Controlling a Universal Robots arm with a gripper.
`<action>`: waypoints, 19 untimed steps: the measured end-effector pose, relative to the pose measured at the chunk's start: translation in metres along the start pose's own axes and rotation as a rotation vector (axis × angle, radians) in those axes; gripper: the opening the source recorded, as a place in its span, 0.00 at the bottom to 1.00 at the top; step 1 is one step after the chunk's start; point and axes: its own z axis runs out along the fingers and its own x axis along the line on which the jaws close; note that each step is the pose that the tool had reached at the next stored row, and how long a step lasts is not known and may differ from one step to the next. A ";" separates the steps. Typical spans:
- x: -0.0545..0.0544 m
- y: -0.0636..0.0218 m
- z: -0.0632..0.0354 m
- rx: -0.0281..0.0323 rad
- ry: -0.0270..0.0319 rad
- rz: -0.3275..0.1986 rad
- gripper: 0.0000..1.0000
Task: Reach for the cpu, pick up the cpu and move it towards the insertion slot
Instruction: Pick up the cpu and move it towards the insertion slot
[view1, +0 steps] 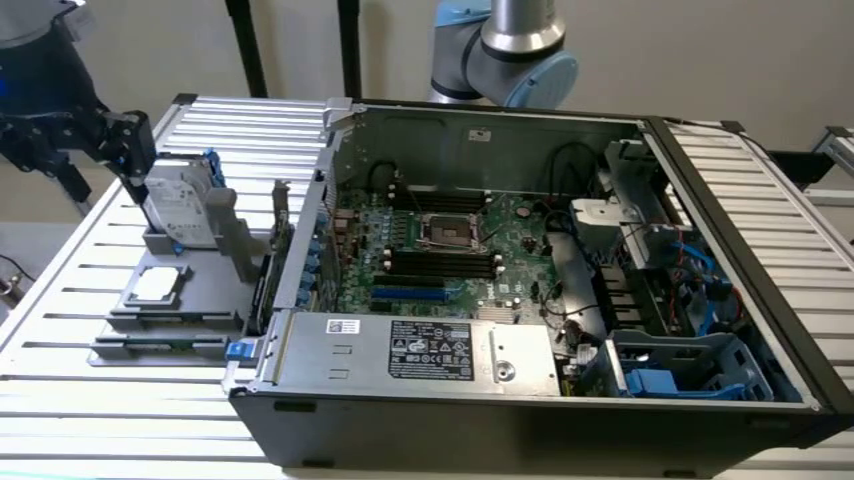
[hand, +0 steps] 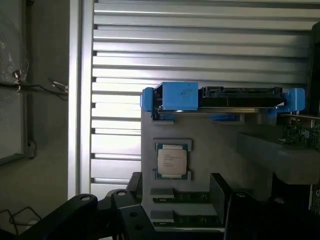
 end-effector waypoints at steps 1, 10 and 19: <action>0.000 -0.0006 0.0019 0.0000 0.0000 0.000 0.65; -0.001 -0.0062 0.0180 0.0000 0.0000 0.000 0.65; -0.004 -0.0106 0.0342 0.0001 0.0001 0.000 0.65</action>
